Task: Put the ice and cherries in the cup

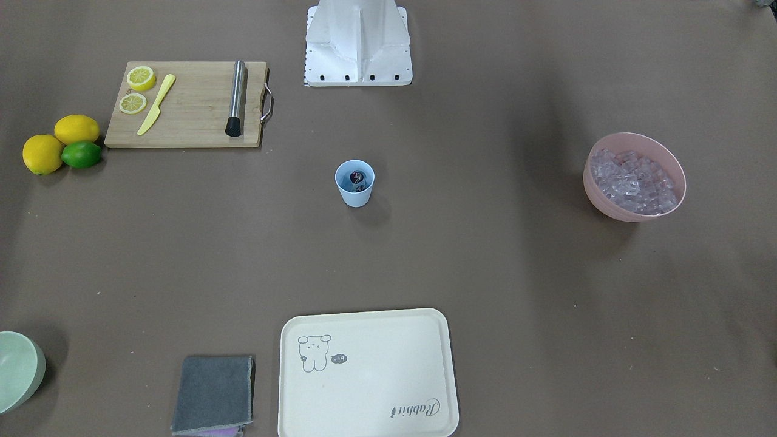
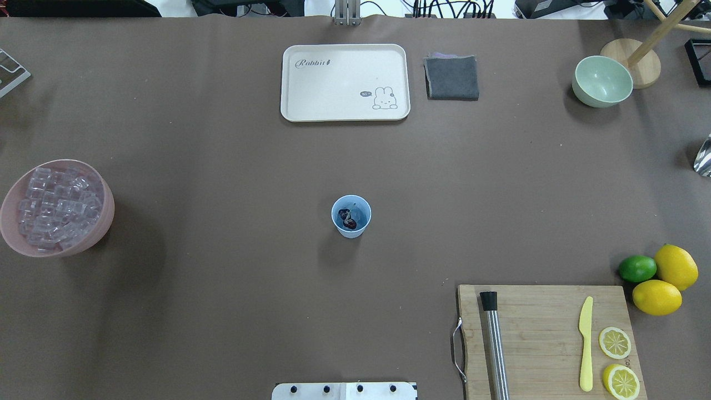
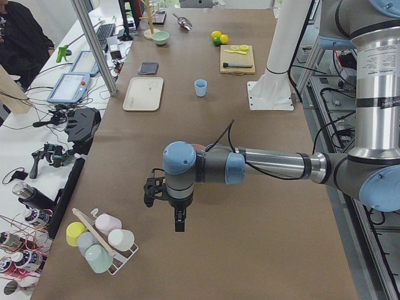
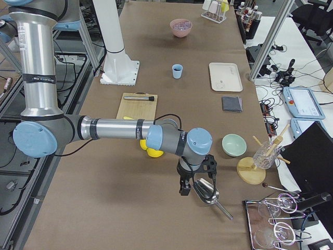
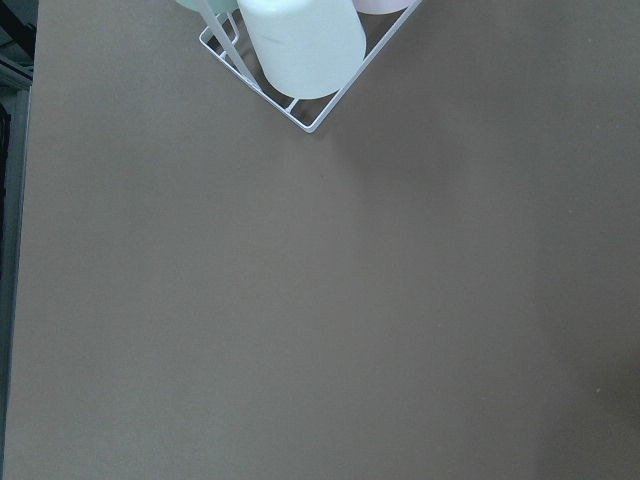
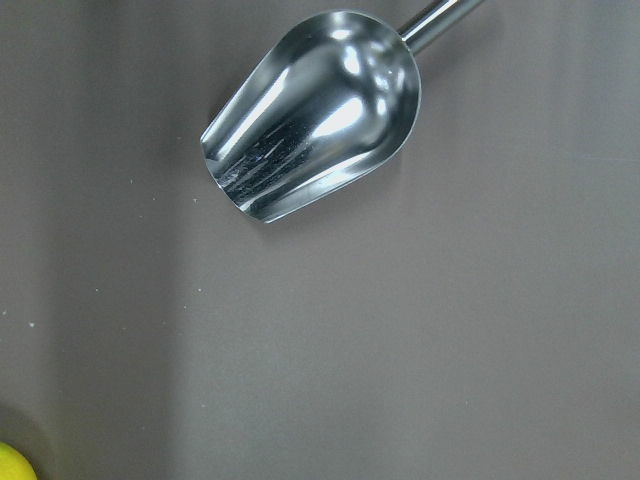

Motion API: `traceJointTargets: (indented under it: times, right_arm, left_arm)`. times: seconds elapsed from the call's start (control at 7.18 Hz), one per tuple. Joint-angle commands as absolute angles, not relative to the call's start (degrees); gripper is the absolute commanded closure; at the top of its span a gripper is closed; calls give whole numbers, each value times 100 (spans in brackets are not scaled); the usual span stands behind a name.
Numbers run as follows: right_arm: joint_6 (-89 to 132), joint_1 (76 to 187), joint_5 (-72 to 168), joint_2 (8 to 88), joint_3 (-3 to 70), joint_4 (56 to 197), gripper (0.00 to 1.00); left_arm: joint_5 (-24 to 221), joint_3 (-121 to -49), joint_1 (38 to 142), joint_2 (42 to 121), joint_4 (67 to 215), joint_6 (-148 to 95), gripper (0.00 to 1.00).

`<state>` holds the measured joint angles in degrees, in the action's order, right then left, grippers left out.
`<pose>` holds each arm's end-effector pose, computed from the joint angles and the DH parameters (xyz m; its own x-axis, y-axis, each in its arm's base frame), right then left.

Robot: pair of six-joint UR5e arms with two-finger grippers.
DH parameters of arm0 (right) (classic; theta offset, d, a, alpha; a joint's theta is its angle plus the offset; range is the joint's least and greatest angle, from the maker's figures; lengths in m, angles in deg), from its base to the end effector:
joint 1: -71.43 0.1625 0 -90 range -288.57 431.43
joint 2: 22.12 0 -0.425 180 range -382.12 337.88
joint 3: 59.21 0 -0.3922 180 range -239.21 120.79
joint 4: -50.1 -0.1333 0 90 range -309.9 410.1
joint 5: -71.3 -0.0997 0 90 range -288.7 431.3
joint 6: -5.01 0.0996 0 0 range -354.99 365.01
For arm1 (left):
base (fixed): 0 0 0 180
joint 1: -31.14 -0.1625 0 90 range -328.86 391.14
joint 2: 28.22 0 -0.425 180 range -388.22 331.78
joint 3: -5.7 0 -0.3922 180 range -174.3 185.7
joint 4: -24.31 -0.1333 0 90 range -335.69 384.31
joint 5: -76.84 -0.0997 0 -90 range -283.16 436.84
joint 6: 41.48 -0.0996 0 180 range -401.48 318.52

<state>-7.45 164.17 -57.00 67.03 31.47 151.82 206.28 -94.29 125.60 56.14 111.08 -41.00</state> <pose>0.0946 -0.4787 0.6716 0.7704 -0.0685 0.6338 0.1221 0.9917 -0.0411 -0.1048 -0.4437 0.6307 0.7702 -0.0560 -0.6353 0.0842 0.9963 0.0142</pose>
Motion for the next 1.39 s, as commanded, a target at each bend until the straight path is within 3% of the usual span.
traceJointTargets:
  times: [0.0,1.25]
  right_arm:
    - [-738,16468,-5963,6726,3141,15188,0]
    - [-554,16468,-6273,6674,3202,15171,0]
  left_arm:
    - [20630,-9022,12553,5554,11708,-4087,2]
    - [20639,-8887,12518,5563,12222,-4043,2]
